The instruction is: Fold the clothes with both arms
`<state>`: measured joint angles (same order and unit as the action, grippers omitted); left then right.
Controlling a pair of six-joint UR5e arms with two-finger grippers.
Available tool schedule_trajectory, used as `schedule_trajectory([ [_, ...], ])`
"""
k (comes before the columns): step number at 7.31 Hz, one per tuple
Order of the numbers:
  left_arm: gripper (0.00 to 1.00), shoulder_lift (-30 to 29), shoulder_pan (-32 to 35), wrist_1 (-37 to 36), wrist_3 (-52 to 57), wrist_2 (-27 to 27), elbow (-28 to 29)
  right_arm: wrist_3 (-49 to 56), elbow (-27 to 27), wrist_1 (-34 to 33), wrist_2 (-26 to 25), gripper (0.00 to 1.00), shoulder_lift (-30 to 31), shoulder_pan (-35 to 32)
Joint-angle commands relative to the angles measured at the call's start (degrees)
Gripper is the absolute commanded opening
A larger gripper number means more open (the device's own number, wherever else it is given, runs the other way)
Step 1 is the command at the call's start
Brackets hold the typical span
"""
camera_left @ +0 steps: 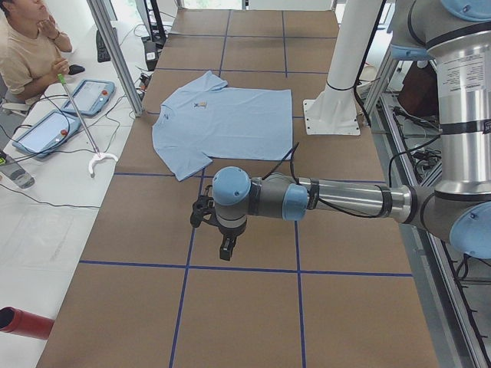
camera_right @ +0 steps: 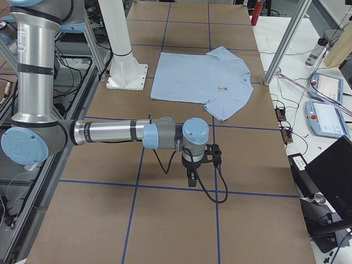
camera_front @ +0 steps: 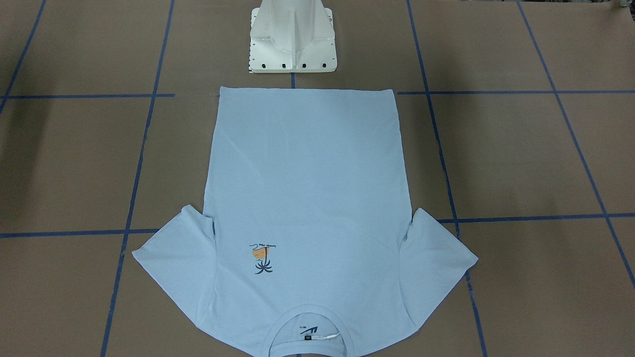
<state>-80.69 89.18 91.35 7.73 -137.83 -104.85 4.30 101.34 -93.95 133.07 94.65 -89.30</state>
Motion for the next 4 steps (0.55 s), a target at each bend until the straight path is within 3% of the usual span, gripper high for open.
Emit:
schedule_trajectory([
  [1,1.00,-1.7,-0.1,4.6,-1.0,0.6,-0.6,-0.3,0.7,0.0,0.0,1.00,-4.5,0.2],
  [4,1.00,-7.7,0.1,20.6,-2.0,0.9,0.5,-0.2,1.0,0.0,-0.3,1.00,-11.8,0.3],
])
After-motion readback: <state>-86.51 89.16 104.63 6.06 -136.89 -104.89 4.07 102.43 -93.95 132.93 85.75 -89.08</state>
